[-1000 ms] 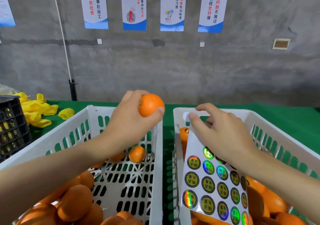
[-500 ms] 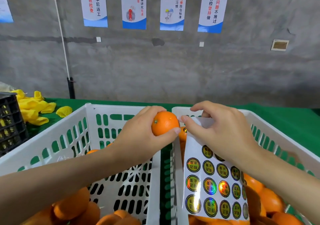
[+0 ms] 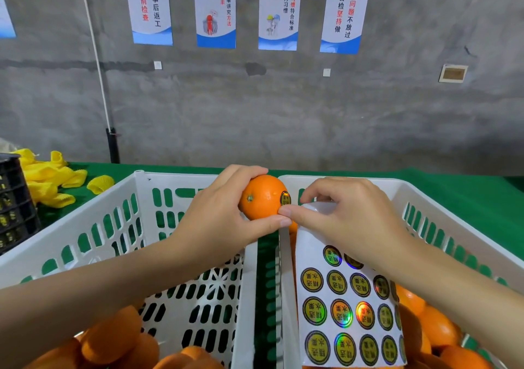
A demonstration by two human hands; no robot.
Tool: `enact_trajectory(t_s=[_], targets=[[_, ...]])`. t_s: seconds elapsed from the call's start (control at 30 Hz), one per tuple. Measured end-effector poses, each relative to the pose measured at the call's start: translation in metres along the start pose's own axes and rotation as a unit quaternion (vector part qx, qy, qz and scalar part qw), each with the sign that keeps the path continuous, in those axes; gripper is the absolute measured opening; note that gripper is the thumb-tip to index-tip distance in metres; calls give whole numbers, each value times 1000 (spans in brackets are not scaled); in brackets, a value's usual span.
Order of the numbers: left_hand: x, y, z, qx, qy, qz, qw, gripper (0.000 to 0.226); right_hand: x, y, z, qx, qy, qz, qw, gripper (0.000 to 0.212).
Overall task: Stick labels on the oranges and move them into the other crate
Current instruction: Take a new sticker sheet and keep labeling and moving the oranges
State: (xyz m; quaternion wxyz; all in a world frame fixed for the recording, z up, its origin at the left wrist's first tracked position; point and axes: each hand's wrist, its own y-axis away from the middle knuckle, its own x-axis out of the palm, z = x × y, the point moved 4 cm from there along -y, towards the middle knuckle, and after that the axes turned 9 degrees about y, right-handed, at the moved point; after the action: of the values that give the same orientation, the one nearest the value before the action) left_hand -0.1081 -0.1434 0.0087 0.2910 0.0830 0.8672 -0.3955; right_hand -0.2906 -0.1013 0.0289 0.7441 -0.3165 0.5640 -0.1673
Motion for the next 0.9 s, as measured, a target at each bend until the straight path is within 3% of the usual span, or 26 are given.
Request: enact_trajectory(t_s=[0.17, 0.27, 0.43, 0.57, 0.9], targets=[[1, 0, 0, -13, 9, -5, 1000, 73, -5, 1, 1, -3, -12, -20, 1000, 71], [0, -2, 4, -41, 34, -27, 998, 72, -9, 4, 7, -41, -33, -34, 998, 64], [-2, -3, 9, -53, 55, -42, 996, 67, -2, 8, 14, -102, -24, 70, 992, 61], [0, -3, 12, -77, 77, -35, 993, 72, -2, 8, 14, -131, -16, 49, 990, 53], [1, -2, 7, -74, 80, -7, 994, 69, -4, 8, 14, -126, -17, 53, 990, 62]])
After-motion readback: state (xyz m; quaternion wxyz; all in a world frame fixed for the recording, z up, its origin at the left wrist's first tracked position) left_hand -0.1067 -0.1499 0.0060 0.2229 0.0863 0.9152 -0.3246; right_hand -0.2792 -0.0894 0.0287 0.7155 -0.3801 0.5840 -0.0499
